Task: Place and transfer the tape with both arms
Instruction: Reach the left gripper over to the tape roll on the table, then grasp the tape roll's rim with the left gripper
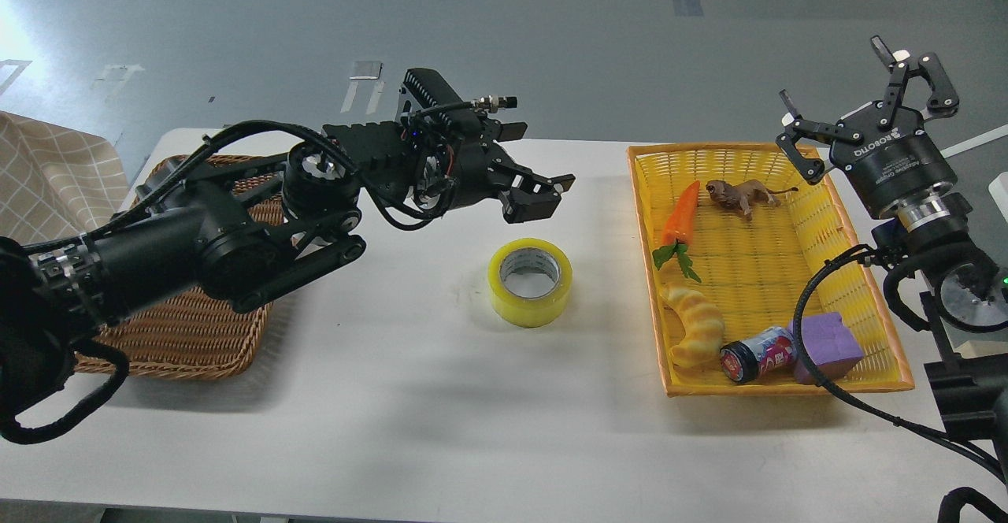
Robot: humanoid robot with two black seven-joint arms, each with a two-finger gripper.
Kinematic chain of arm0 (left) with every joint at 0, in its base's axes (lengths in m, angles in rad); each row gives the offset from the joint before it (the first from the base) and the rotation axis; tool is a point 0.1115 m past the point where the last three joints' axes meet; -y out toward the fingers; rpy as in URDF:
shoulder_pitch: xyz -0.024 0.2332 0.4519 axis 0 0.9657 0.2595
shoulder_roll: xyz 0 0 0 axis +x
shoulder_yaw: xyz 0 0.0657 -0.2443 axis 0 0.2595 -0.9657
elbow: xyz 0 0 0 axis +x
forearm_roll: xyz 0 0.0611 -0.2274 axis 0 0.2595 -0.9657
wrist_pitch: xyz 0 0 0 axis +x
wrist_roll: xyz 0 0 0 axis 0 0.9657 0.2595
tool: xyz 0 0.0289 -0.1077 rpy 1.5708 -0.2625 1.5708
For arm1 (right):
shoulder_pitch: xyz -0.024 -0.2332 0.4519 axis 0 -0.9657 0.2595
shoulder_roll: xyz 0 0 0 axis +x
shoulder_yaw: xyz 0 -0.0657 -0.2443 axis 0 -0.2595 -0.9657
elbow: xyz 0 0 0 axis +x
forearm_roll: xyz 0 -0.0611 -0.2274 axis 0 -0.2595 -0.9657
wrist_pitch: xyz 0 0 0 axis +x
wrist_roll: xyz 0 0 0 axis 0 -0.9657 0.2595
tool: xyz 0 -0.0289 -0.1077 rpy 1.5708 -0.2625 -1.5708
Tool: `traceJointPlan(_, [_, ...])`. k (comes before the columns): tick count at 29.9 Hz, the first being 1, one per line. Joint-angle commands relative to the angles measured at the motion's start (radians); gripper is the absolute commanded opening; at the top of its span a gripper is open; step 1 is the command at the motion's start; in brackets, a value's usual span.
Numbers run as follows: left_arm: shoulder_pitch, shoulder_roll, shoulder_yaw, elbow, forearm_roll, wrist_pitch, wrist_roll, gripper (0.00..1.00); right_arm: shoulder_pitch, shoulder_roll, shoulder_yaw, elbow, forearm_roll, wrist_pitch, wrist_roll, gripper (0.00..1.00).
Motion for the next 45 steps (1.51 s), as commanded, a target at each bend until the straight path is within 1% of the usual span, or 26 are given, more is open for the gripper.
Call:
traceJointPlan(1, [-0.007,-0.013,0.021,-0.005,0.001,-0.025,0.043,0.98,0.000,0.000,0.000,0.000,0.000,0.000,0.000,1.00])
traceJointPlan(3, [-0.007,-0.033,0.021,-0.008,0.001,-0.062,0.044,0.98,0.000,0.000,0.000,0.000,0.000,0.000,0.000,1.00])
traceJointPlan(5, [-0.005,-0.039,0.021,-0.014,0.001,-0.077,0.044,0.98,0.000,0.000,0.000,0.002,-0.001,0.000,0.000,1.00])
traceJointPlan(8, [-0.004,-0.041,0.022,-0.011,0.001,-0.085,0.046,0.98,0.000,0.000,0.000,0.000,-0.001,0.000,0.001,1.00])
traceJointPlan(13, [0.007,-0.085,0.039,0.006,0.000,-0.103,0.049,0.98,-0.002,0.000,0.000,-0.008,-0.001,0.000,0.003,1.00])
traceJointPlan(17, [0.013,-0.088,0.110,0.036,-0.003,-0.102,0.047,0.98,-0.009,0.000,0.001,-0.008,-0.001,0.000,0.003,1.00])
traceJointPlan(23, [0.027,-0.096,0.114,0.079,-0.003,-0.103,0.049,0.98,-0.020,0.000,0.001,-0.006,-0.001,0.000,0.003,1.00])
traceJointPlan(27, [0.032,-0.110,0.116,0.084,-0.002,-0.105,0.053,0.98,-0.021,0.000,0.001,-0.008,-0.001,0.000,0.004,1.00])
traceJointPlan(30, [0.027,-0.116,0.137,0.095,-0.003,-0.106,0.064,0.98,-0.021,0.000,0.001,-0.008,-0.001,0.000,0.004,1.00])
traceJointPlan(33, [0.027,-0.119,0.150,0.106,-0.003,-0.105,0.084,0.98,-0.021,0.000,0.001,-0.008,-0.001,0.000,0.004,1.00])
traceJointPlan(35, [0.032,-0.145,0.153,0.106,-0.003,-0.106,0.098,0.98,-0.023,0.000,0.001,-0.009,-0.003,0.000,0.004,1.00])
traceJointPlan(45, [0.032,-0.163,0.167,0.113,-0.003,-0.113,0.112,0.97,-0.031,0.000,0.001,-0.008,-0.003,0.000,0.006,1.00])
